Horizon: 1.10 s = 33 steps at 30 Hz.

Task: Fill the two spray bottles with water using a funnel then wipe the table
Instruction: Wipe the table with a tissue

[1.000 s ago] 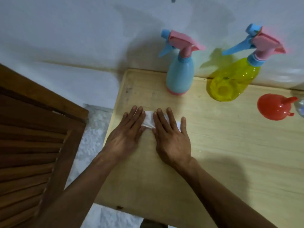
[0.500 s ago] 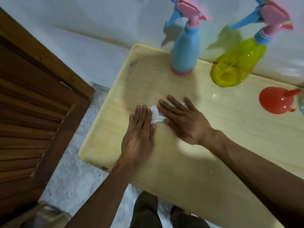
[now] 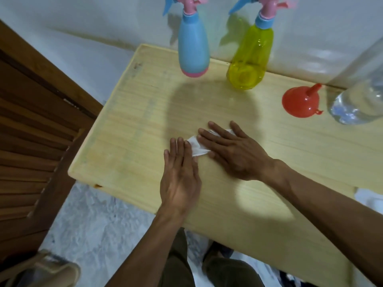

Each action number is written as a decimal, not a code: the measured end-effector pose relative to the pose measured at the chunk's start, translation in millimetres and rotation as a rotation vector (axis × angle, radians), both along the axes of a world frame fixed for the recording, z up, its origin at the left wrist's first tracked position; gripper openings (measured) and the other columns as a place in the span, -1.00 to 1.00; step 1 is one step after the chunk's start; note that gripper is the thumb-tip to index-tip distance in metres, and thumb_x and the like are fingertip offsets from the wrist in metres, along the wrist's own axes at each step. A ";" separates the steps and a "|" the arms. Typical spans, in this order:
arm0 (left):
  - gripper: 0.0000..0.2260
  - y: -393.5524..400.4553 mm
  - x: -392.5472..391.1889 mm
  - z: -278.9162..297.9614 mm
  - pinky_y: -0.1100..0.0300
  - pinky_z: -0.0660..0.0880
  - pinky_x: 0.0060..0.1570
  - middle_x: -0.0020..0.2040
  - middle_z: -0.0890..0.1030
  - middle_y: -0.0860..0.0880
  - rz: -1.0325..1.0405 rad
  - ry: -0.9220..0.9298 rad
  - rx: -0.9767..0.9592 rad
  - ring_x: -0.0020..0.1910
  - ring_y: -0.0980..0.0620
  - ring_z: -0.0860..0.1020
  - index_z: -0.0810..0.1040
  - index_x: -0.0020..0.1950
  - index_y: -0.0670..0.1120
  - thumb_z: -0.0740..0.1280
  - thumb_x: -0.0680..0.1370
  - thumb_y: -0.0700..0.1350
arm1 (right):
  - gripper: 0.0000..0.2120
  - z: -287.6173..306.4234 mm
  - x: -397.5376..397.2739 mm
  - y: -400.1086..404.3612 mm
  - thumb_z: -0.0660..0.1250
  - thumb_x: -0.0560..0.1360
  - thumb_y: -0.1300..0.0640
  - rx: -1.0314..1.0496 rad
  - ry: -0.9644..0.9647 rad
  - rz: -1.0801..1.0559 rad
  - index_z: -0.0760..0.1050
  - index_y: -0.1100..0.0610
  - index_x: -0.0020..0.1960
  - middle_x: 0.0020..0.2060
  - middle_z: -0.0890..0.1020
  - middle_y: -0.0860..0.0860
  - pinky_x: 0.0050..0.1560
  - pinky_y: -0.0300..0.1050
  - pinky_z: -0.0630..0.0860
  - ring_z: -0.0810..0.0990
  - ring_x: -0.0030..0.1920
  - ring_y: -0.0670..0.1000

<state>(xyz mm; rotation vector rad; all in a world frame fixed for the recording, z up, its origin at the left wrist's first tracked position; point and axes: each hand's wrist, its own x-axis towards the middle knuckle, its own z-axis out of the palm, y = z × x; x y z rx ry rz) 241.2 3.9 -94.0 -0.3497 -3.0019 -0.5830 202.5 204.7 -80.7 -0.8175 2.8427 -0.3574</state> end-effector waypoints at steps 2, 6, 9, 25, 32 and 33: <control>-0.54 15.2 12.4 0.5 -0.13 0.09 0.54 0.53 0.32 -0.28 -0.005 -0.003 -0.002 0.57 -0.23 0.20 0.30 0.51 -0.33 0.00 0.68 -0.12 | -0.47 2.6 12.5 15.1 -0.17 0.70 -0.13 0.014 -0.001 0.001 0.13 -0.04 0.63 0.61 0.17 -0.13 0.57 0.24 0.02 0.02 0.63 0.01; -0.54 45.9 36.9 1.3 -0.18 0.20 0.50 0.50 0.35 -0.32 -0.027 0.008 -0.034 0.54 -0.27 0.25 0.33 0.48 -0.35 0.02 0.66 -0.13 | -0.42 4.9 40.7 46.1 -0.26 0.70 -0.15 0.022 -0.004 -0.008 0.15 -0.01 0.63 0.61 0.17 -0.10 0.56 0.24 0.03 0.06 0.63 0.05; -0.55 68.8 57.9 2.5 -0.18 0.25 0.50 0.51 0.34 -0.31 -0.061 0.026 -0.041 0.55 -0.25 0.25 0.33 0.49 -0.34 0.03 0.67 -0.13 | -0.49 0.6 67.9 70.3 -0.10 0.72 -0.09 0.036 0.038 -0.053 0.17 -0.01 0.63 0.62 0.17 -0.10 0.56 0.28 0.10 0.06 0.64 0.03; -0.61 99.8 72.3 -7.9 -0.16 0.37 0.41 0.37 0.55 -0.22 -0.559 0.164 0.057 0.43 -0.21 0.45 0.56 0.34 -0.28 0.16 0.66 -0.07 | -0.50 -6.9 208.2 58.2 -0.03 0.70 -0.01 -0.061 0.052 -0.785 0.25 0.08 0.60 0.60 0.23 -0.04 0.50 0.36 0.19 0.12 0.63 0.10; -0.63 71.5 34.9 -8.4 -0.17 0.40 0.38 0.36 0.56 -0.22 -0.858 0.166 0.098 0.42 -0.22 0.46 0.56 0.33 -0.26 0.19 0.65 -0.08 | -0.50 -6.3 217.4 -10.3 -0.04 0.71 -0.01 -0.068 0.053 -1.115 0.18 0.08 0.62 0.62 0.15 -0.05 0.54 0.34 0.05 0.00 0.65 0.08; -0.63 67.5 31.1 -7.6 -0.17 0.40 0.39 0.37 0.55 -0.22 -0.881 0.157 0.103 0.42 -0.22 0.46 0.56 0.34 -0.26 0.19 0.65 -0.08 | -0.49 -6.7 215.5 -18.9 -0.05 0.71 -0.01 -0.068 0.043 -1.152 0.17 0.08 0.63 0.62 0.14 -0.05 0.54 0.34 0.03 -0.02 0.65 0.09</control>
